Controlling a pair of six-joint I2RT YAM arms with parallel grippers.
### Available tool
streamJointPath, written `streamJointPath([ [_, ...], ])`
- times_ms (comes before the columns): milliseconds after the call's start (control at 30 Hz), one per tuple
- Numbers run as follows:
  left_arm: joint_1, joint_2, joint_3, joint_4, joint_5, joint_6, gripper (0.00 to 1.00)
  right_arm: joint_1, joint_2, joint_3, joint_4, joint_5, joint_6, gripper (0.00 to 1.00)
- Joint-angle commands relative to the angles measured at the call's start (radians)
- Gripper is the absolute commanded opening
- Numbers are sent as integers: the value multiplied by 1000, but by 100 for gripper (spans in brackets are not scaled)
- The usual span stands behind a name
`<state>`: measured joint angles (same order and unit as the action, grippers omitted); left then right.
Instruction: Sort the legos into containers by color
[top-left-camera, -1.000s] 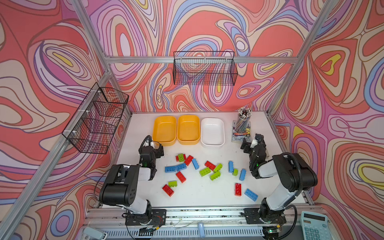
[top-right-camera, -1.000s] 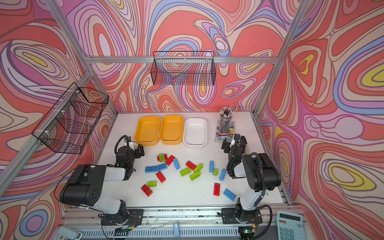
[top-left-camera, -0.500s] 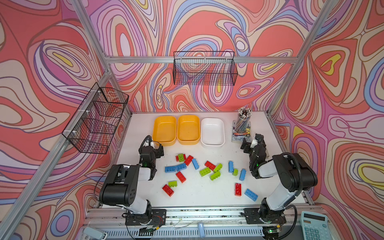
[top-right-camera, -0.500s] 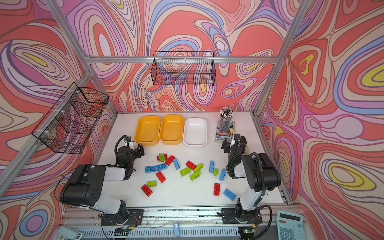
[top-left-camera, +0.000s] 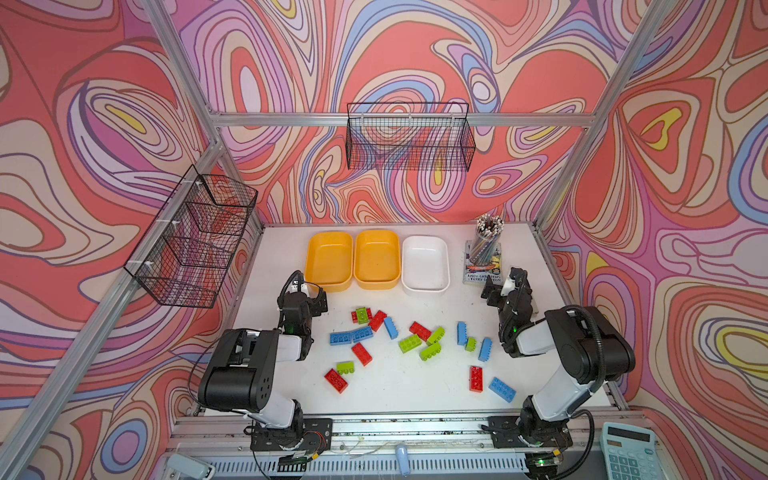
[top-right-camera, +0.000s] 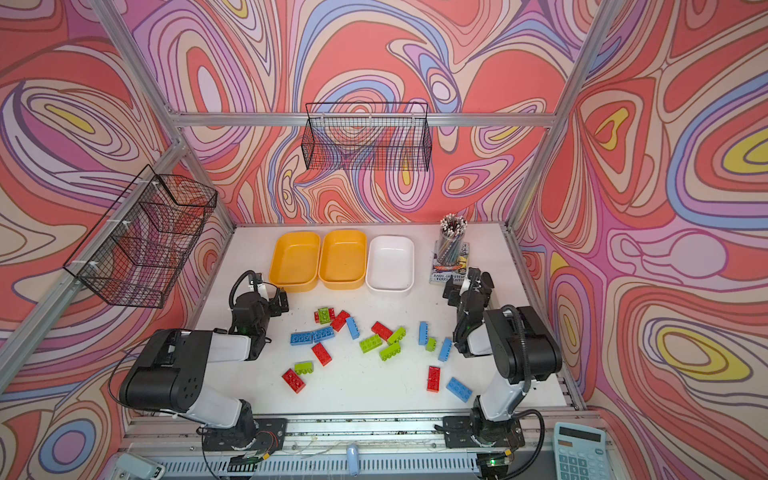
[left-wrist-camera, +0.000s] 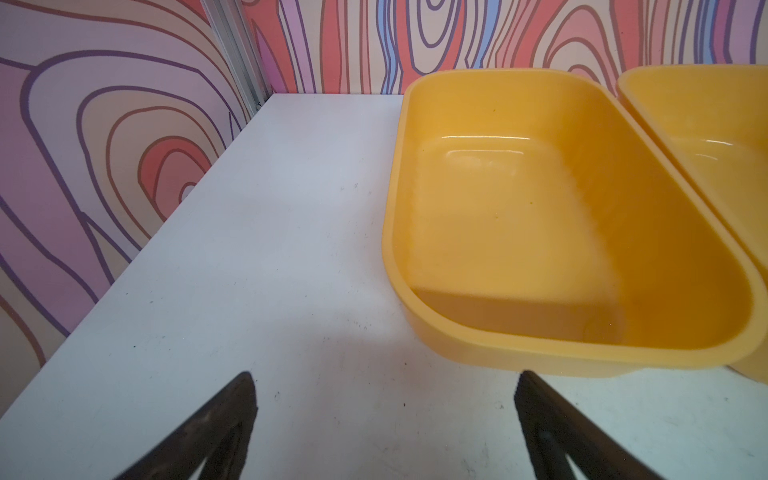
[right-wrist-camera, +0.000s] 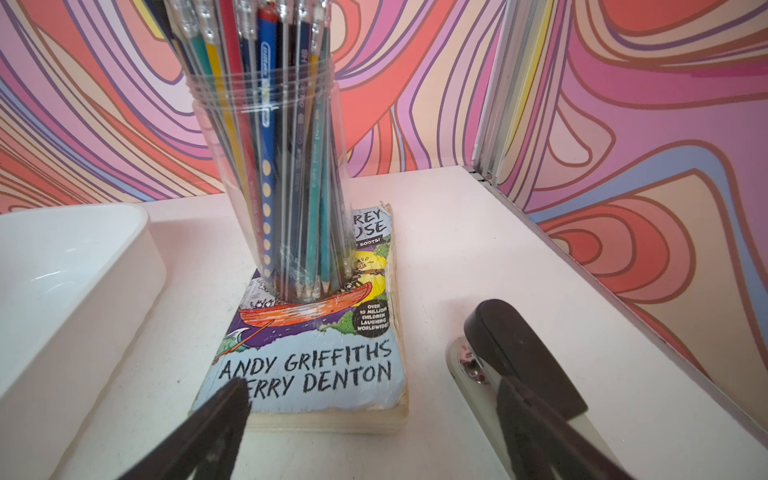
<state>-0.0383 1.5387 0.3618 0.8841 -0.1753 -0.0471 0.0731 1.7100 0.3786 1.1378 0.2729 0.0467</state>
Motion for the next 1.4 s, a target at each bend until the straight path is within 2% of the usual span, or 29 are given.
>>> streamJointPath([
  [0, 5, 6, 11, 19, 8, 14, 100, -3, 0, -3, 22, 15, 1, 98],
  [533, 5, 3, 10, 19, 12, 17, 100, -2, -1, -4, 24, 15, 1, 98],
  [633, 6, -1, 20, -7, 76, 39, 95, -4, -1, -5, 26, 14, 1, 98],
  [733, 6, -27, 36, -53, 121, 61, 95, -3, -36, 2, -17, 33, 6, 98],
  [833, 6, -104, 41, -125, 101, 51, 100, -2, -137, 72, -246, 57, 6, 98],
  [1000, 5, -255, 68, -277, 106, 52, 100, -2, -270, 244, -717, 107, 59, 98],
  [1167, -7, -353, 221, -539, 127, -35, 100, -1, -310, 423, -1128, 114, 172, 96],
  [1267, -65, -371, 290, -620, 129, -86, 100, 11, -303, 496, -1308, 116, 226, 89],
  [1367, -173, -349, 358, -665, 121, -73, 100, 28, -291, 537, -1439, 52, 264, 84],
])
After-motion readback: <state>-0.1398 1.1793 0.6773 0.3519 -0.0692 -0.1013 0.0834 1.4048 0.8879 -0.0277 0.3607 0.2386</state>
